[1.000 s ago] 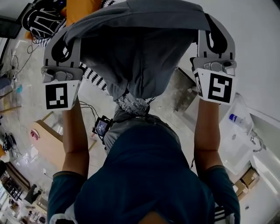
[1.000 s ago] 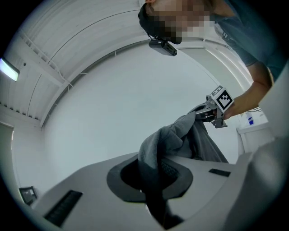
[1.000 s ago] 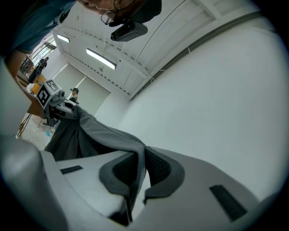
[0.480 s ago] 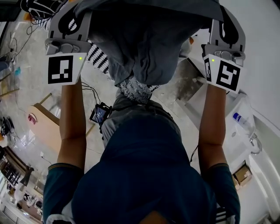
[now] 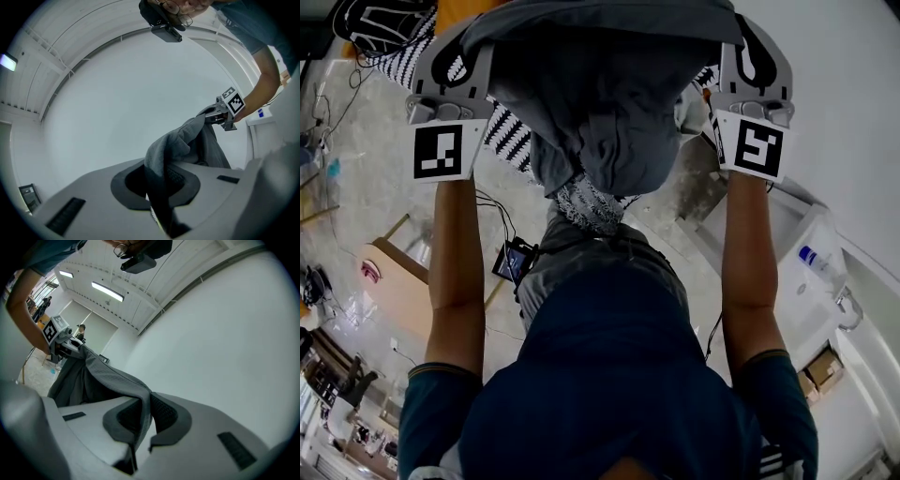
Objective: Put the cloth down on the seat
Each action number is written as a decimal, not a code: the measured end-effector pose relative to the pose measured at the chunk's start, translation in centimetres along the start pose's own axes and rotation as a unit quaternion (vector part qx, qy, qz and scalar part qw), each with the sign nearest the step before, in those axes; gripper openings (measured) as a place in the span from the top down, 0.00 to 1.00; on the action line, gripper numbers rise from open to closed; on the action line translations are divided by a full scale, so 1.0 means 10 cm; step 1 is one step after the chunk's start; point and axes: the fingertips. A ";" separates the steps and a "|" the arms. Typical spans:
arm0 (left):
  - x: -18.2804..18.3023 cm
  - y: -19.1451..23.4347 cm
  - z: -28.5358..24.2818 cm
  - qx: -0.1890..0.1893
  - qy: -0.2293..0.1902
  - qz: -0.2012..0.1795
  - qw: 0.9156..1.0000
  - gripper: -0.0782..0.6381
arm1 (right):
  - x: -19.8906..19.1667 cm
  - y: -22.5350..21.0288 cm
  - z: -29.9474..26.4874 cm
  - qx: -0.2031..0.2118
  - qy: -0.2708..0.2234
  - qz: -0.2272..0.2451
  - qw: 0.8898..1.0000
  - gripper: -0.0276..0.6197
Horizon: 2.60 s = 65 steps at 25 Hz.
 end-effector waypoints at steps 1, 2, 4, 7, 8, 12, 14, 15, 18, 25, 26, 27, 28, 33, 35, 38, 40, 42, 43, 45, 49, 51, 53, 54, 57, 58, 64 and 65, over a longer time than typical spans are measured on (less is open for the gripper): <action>-0.06 0.04 -0.03 0.000 0.004 0.002 1.000 0.85 | -0.05 0.04 -0.05 0.002 0.004 0.005 1.000 0.91; -0.12 0.07 -0.06 0.000 0.007 0.004 1.000 0.85 | -0.10 0.07 -0.09 0.003 0.008 0.008 1.000 0.91; -0.23 0.13 -0.12 0.000 0.012 0.006 1.000 0.85 | -0.19 0.15 -0.18 0.007 0.017 0.005 1.000 0.91; -0.36 0.20 -0.23 0.001 0.013 0.016 1.000 0.85 | -0.30 0.27 -0.29 0.014 0.027 -0.002 1.000 0.91; -0.41 0.22 -0.26 0.001 0.013 0.021 1.000 0.85 | -0.35 0.30 -0.33 0.016 0.029 0.002 0.999 0.91; -0.62 0.31 -0.39 -0.002 0.024 0.026 0.999 0.85 | -0.53 0.42 -0.47 0.020 0.042 0.015 0.999 0.91; -0.74 0.34 -0.45 -0.004 0.032 0.028 0.999 0.85 | -0.63 0.48 -0.55 0.021 0.051 0.014 0.998 0.91; -0.79 0.35 -0.48 -0.005 0.036 0.030 0.999 0.85 | -0.67 0.51 -0.57 0.021 0.056 0.013 0.998 0.91; -0.96 0.35 -0.56 -0.008 0.048 0.035 0.998 0.85 | -0.82 0.58 -0.64 0.021 0.069 0.011 0.997 0.91; -1.39 0.35 -0.73 -0.018 0.079 0.044 0.996 0.85 | -1.17 0.78 -0.77 0.025 0.099 0.005 0.995 0.91; -1.45 0.34 -0.75 -0.019 0.084 0.045 0.995 0.85 | -1.22 0.81 -0.78 0.026 0.104 0.004 0.994 0.91; -1.50 0.33 -0.77 -0.020 0.088 0.047 0.995 0.85 | -1.28 0.84 -0.79 0.028 0.108 0.003 0.994 0.91; -1.56 0.32 -0.78 -0.022 0.092 0.048 0.994 0.85 | -1.33 0.87 -0.80 0.029 0.113 0.003 0.993 0.91; -1.83 0.32 -0.90 -0.026 0.112 0.049 0.992 0.85 | -1.58 0.99 -0.90 0.038 0.131 -0.001 0.991 0.91; -1.95 0.33 -0.94 -0.026 0.120 0.048 0.991 0.85 | -1.68 1.06 -0.94 0.041 0.139 -0.003 0.989 0.91; -2.14 0.36 -0.99 -0.024 0.130 0.048 0.990 0.85 | -1.82 1.17 -1.02 0.046 0.152 -0.003 0.987 0.91; -2.26 0.36 -1.04 -0.023 0.136 0.051 0.989 0.85 | -1.94 1.24 -1.06 0.048 0.160 -0.003 0.986 0.91; -2.37 0.33 -1.08 -0.024 0.146 0.055 0.987 0.85 | -2.05 1.29 -1.08 0.050 0.167 -0.004 0.985 0.91; -2.43 0.31 -1.10 -0.026 0.151 0.058 0.987 0.85 | -2.11 1.31 -1.08 0.050 0.170 -0.004 0.984 0.91; -2.54 0.27 -1.13 -0.030 0.162 0.063 0.984 0.85 | -2.24 1.37 -1.09 0.054 0.179 -0.006 0.982 0.91; -2.73 0.22 -1.21 -0.037 0.180 0.078 0.980 0.85 | -2.50 1.49 -1.09 0.072 0.202 -0.008 0.977 0.91; -2.82 0.23 -1.28 -0.040 0.187 0.082 0.978 0.85 | -2.61 1.53 -1.13 0.079 0.211 -0.005 0.974 0.91; -2.91 0.22 -1.33 -0.044 0.194 0.086 0.976 0.85 | -2.71 1.55 -1.17 0.086 0.222 -0.003 0.971 0.91; -2.95 0.21 -1.35 -0.046 0.198 0.090 0.975 0.85 | -2.76 1.56 -1.18 0.090 0.228 -0.002 0.969 0.91; -3.09 0.18 -1.42 -0.054 0.208 0.103 0.971 0.85 | -2.91 1.60 -1.21 0.098 0.247 -0.008 0.964 0.91; -3.14 0.17 -1.44 -0.056 0.213 0.107 0.970 0.84 | -2.97 1.61 -1.22 0.100 0.253 -0.012 0.962 0.91; -3.37 0.16 -1.51 -0.071 0.234 0.140 0.959 0.75 | -3.17 1.70 -1.29 0.098 0.289 -0.039 0.952 0.91; -3.42 0.15 -1.50 -0.075 0.241 0.146 0.957 0.73 | -3.22 1.73 -1.28 0.097 0.299 -0.048 0.948 0.91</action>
Point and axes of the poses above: the fingertips, and each gripper's own axes: z backward along the fingers, y to its left, x out of its top, and after that the axes turned 9 degrees about z, right-handed
